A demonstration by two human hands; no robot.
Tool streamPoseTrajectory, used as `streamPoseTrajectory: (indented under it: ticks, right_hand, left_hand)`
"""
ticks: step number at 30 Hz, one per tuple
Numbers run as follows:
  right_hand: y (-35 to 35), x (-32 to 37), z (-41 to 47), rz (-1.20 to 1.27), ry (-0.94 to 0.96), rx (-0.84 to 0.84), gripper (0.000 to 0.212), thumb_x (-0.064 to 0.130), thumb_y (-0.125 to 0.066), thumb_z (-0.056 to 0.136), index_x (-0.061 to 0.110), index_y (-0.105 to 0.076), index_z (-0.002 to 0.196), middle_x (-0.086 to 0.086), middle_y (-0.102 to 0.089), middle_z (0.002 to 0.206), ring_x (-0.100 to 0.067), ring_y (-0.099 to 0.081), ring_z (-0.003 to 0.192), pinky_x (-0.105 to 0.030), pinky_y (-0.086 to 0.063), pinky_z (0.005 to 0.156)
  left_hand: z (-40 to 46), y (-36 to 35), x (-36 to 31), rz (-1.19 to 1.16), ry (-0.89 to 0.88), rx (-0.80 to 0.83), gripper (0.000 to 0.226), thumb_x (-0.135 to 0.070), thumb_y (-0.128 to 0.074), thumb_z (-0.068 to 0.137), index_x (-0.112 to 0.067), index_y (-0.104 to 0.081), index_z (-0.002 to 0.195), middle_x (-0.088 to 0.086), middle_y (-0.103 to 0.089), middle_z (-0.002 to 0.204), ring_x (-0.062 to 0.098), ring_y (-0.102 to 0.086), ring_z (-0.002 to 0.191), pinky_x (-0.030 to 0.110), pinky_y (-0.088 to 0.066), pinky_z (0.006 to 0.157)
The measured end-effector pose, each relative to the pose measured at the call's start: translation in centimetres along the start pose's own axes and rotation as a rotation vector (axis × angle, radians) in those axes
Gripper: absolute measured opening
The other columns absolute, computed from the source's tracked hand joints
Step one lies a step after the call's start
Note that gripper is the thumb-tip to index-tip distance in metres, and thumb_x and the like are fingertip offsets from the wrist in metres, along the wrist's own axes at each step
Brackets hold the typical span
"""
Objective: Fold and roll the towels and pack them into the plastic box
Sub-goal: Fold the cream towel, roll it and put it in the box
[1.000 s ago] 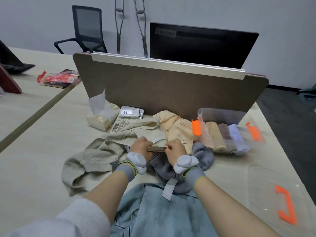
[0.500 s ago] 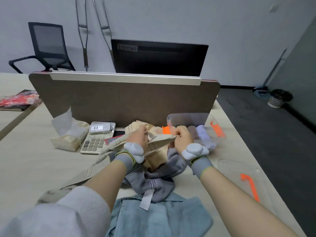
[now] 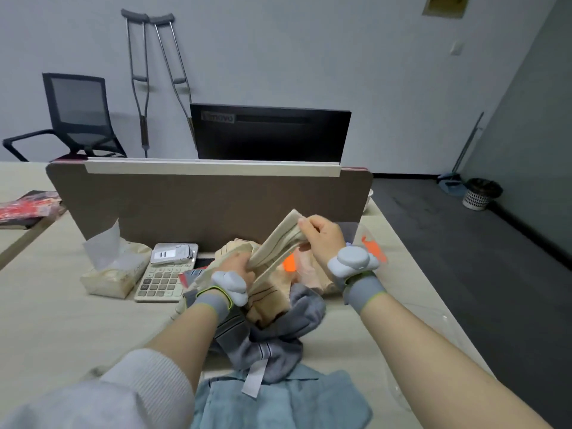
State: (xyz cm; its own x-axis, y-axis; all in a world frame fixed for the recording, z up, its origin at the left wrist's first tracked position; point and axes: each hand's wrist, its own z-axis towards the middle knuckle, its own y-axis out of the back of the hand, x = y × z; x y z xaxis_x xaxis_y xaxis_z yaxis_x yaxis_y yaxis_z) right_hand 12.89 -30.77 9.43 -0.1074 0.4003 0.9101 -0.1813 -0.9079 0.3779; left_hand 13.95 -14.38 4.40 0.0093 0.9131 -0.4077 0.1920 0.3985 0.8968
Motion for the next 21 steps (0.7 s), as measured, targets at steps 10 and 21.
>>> streamPoseTrajectory:
  ticks: [10, 21]
  right_hand:
    - [10.0, 6.4, 4.7, -0.181, 0.022, -0.214, 0.039, 0.015, -0.040, 0.097, 0.013, -0.034, 0.058, -0.004, -0.040, 0.059, -0.025, -0.042, 0.071, -0.033, -0.035, 0.064]
    - [25.1, 17.2, 5.0, 0.073, 0.259, -0.297, 0.032, 0.008, -0.030, 0.093, 0.005, -0.052, 0.116, -0.016, -0.062, 0.114, -0.036, -0.062, 0.099, -0.045, -0.053, 0.088]
  left_hand:
    - [-1.2, 11.1, -8.3, -0.305, 0.077, -0.562, 0.027, -0.008, -0.033, 0.098, -0.004, -0.042, 0.123, 0.022, -0.057, 0.098, 0.028, -0.046, 0.081, 0.031, -0.032, 0.072]
    - [-10.3, 22.0, -23.6, 0.126, -0.025, -1.020, 0.027, -0.011, -0.042, 0.089, -0.012, -0.056, 0.112, 0.012, -0.059, 0.121, 0.033, -0.053, 0.111, 0.034, -0.042, 0.086]
